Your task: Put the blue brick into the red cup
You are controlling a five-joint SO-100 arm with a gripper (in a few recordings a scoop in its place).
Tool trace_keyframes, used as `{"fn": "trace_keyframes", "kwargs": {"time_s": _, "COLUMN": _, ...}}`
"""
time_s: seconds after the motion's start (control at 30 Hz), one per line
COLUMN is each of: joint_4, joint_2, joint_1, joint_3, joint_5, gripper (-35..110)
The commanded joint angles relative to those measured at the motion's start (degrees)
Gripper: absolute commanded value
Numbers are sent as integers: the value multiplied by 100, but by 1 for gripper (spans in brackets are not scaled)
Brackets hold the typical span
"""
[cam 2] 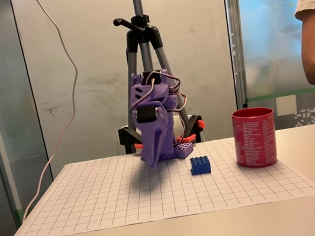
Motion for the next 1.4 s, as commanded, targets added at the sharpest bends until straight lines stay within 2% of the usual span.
{"fn": "trace_keyframes", "kwargs": {"time_s": 0.0, "joint_4": 202, "joint_2": 62, "joint_1": 580, "joint_3": -1292, "joint_5": 35, "gripper": 0}}
{"fn": "trace_keyframes", "kwargs": {"time_s": 0.2, "joint_4": 334, "joint_2": -1345, "joint_1": 1503, "joint_3": -3190, "joint_5": 360, "gripper": 0}}
{"fn": "trace_keyframes", "kwargs": {"time_s": 0.37, "joint_4": 1441, "joint_2": -3287, "joint_1": 2039, "joint_3": -5476, "joint_5": 624, "gripper": 0}}
{"fn": "trace_keyframes", "kwargs": {"time_s": 0.57, "joint_4": 3190, "joint_2": -5098, "joint_1": 1397, "joint_3": -8350, "joint_5": 88, "gripper": 0}}
{"fn": "trace_keyframes", "kwargs": {"time_s": 0.67, "joint_4": 3208, "joint_2": -5643, "joint_1": 993, "joint_3": -9009, "joint_5": -360, "gripper": 0}}
{"fn": "trace_keyframes", "kwargs": {"time_s": 0.93, "joint_4": 3164, "joint_2": -6697, "joint_1": -712, "joint_3": -8385, "joint_5": -2399, "gripper": 0}}
{"fn": "trace_keyframes", "kwargs": {"time_s": 1.03, "joint_4": 3173, "joint_2": -6601, "joint_1": -1318, "joint_3": -7989, "joint_5": -2681, "gripper": 0}}
{"fn": "trace_keyframes", "kwargs": {"time_s": 1.17, "joint_4": 3199, "joint_2": -6328, "joint_1": -2013, "joint_3": -7559, "joint_5": -2276, "gripper": 0}}
{"fn": "trace_keyframes", "kwargs": {"time_s": 1.37, "joint_4": 3199, "joint_2": -5959, "joint_1": -2971, "joint_3": -6812, "joint_5": -703, "gripper": 0}}
